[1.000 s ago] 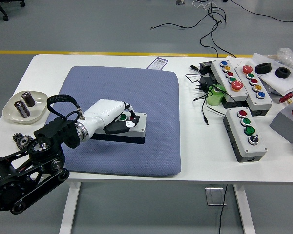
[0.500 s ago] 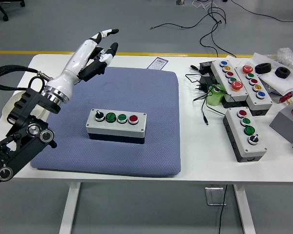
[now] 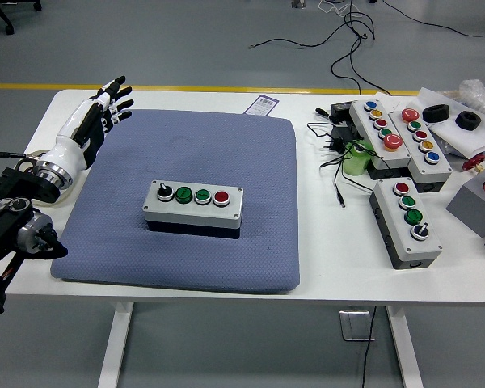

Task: Pick up the button,place it on the desk,press the button,press the button

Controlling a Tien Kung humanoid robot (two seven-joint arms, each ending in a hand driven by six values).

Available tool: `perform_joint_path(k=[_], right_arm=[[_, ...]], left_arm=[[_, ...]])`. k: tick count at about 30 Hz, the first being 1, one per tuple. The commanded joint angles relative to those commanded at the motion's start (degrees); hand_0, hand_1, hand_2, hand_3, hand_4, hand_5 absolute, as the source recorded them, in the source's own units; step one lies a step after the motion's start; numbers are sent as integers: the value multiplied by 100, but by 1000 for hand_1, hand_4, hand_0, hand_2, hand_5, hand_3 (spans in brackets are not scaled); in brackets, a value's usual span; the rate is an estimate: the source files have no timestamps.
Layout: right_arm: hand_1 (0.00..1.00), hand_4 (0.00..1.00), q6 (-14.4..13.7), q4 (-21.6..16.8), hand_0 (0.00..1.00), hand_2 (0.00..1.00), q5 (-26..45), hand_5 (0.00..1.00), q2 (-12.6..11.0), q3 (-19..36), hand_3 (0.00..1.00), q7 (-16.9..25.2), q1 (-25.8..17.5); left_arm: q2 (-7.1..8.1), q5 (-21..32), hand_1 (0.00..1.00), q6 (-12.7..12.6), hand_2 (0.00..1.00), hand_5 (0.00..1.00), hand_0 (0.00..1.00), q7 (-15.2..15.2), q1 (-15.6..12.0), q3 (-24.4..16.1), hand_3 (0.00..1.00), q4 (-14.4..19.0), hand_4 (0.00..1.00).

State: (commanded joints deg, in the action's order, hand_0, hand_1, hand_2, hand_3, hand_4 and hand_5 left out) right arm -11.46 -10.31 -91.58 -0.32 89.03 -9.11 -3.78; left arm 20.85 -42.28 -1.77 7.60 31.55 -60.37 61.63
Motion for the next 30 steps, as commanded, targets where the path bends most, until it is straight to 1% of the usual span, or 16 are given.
perform_joint_path(k=[1, 2, 3, 7, 8, 13, 14, 16, 19, 20, 24, 25, 26, 30], right_arm=[[670, 298, 3, 0, 497, 693, 5, 136, 1, -6, 624, 0, -3], [670, 298, 6, 0, 497, 693, 14, 136, 2, -13, 624, -1, -5], [670, 298, 9, 0, 497, 693, 24, 136, 4, -20, 624, 0, -6], [670, 298, 18, 0, 497, 693, 71, 136, 11, -52, 624, 2, -10], [672, 298, 21, 0, 497, 693, 88, 136, 10, -70, 624, 7, -11], [672, 298, 35, 0, 497, 693, 159, 136, 4, -127, 624, 27, -9], [671, 298, 38, 0, 497, 693, 162, 136, 4, -133, 624, 28, -6], [671, 298, 45, 0, 497, 693, 164, 136, 2, -141, 624, 31, -1], [671, 298, 51, 0, 497, 693, 166, 136, -4, -152, 624, 34, 17], [671, 298, 50, 0, 496, 692, 164, 137, -5, -151, 624, 36, 25], [671, 298, 47, 0, 496, 692, 153, 137, -20, -147, 624, 47, 56], [671, 298, 45, 0, 496, 692, 149, 137, -23, -142, 624, 48, 62], [669, 298, 41, 0, 514, 689, 139, 137, -27, -129, 624, 50, 69], [669, 298, 34, 0, 514, 689, 126, 137, -35, -108, 624, 46, 83]], left_arm=[[0, 214, 885, 19, 903, 998, 858, 16, -14, -22, 998, -39, 585], [0, 302, 880, 35, 878, 998, 849, 28, -30, -54, 996, -71, 581], [3, 309, 880, 52, 878, 998, 849, 37, -46, -90, 996, -91, 581], [19, 278, 880, 100, 878, 998, 849, 46, -99, -200, 996, -109, 581], [23, 298, 878, 98, 873, 998, 843, 50, -107, -216, 979, -113, 578], [30, 242, 878, 136, 873, 998, 843, 40, -127, -265, 979, -103, 578], [28, 221, 877, 142, 874, 998, 842, 36, -127, -267, 962, -98, 574], [23, 205, 877, 152, 874, 998, 842, 34, -125, -268, 962, -101, 574], [5, 199, 877, 172, 874, 998, 842, 36, -103, -270, 962, -165, 574], [-5, 209, 880, 179, 883, 998, 845, 41, -91, -271, 933, -208, 578], [-36, 265, 880, 212, 883, 998, 845, 40, -63, -296, 933, -403, 578], [-37, 258, 880, 220, 883, 998, 845, 39, -68, -303, 933, -418, 578], [-37, 237, 881, 230, 887, 998, 847, 36, -75, -303, 880, -426, 577], [-34, 179, 881, 253, 887, 998, 847, 15, -74, -280, 880, -417, 577]])
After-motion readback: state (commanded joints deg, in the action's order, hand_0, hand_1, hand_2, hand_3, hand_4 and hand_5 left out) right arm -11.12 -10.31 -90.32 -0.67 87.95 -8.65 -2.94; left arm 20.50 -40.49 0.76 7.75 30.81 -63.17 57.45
